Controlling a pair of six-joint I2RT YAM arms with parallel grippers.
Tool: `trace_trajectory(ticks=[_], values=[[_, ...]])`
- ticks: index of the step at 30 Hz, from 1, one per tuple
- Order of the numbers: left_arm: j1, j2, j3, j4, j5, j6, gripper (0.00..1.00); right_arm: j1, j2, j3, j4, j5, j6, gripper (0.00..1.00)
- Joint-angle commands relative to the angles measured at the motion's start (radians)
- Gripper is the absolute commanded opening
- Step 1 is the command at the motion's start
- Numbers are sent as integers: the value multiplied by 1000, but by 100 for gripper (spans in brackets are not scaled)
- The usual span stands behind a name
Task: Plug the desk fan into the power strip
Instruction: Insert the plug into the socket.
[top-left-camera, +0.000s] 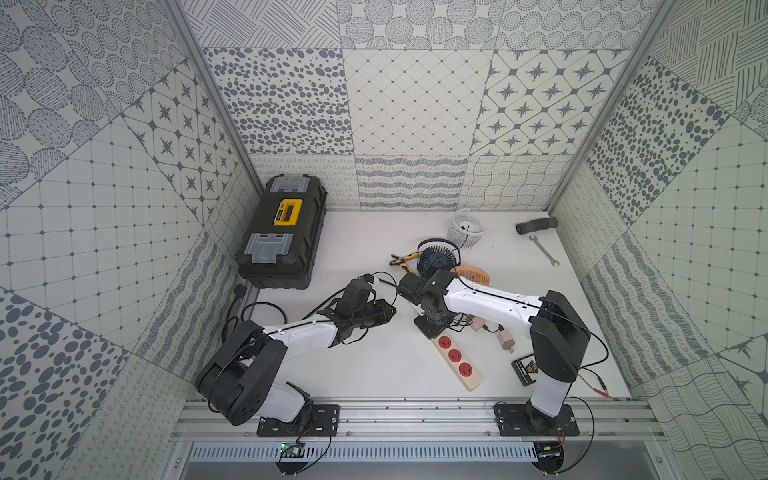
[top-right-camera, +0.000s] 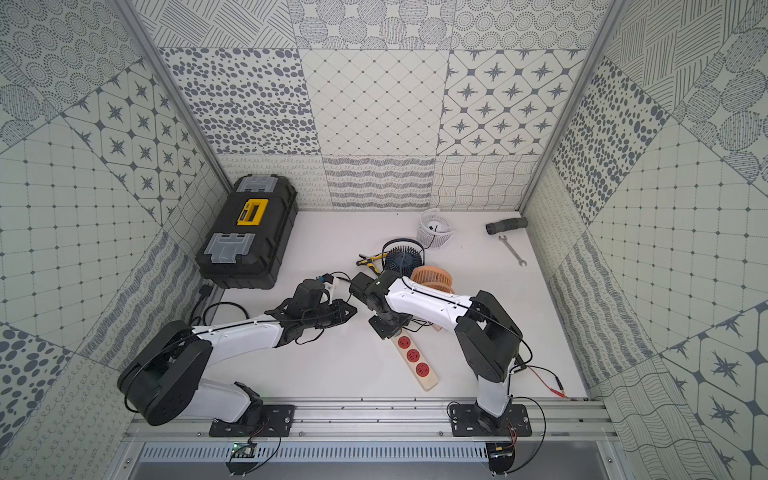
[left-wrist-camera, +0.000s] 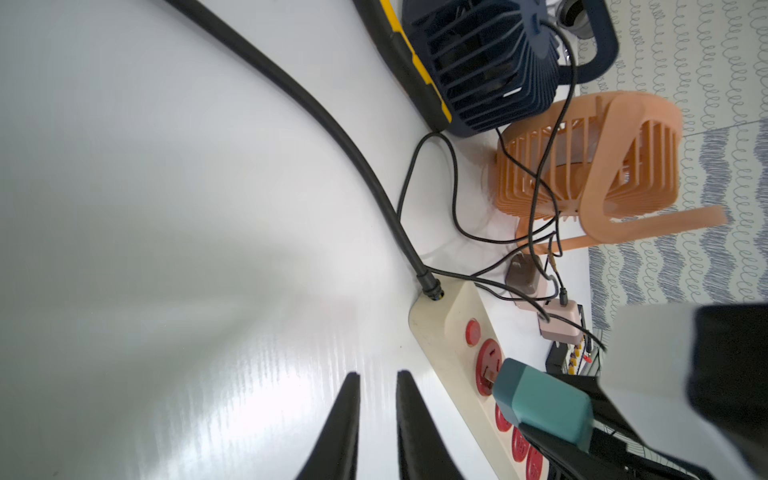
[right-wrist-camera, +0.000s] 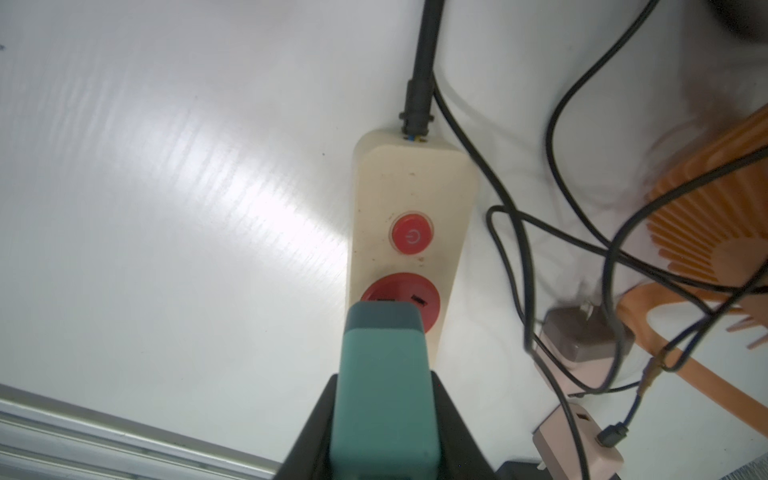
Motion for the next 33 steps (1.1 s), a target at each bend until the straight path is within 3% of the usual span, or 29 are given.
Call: trace_trajectory(ticks=[1, 9, 18, 26, 33], values=[[3, 8, 7, 78, 76, 1, 18, -31, 150, -168, 251, 51, 20, 0], [-26, 77, 18, 196, 152, -37, 18, -91, 152, -155, 256, 30, 28, 0], [-83, 223, 12, 428, 224, -148, 20, -87, 93, -274, 233, 73, 72, 0], [-107, 257, 66, 310, 216, -96, 24, -130, 165, -166, 192, 40, -6, 0], [-112, 284, 104, 240, 214, -66, 25, -154, 145, -184, 164, 123, -59, 0]])
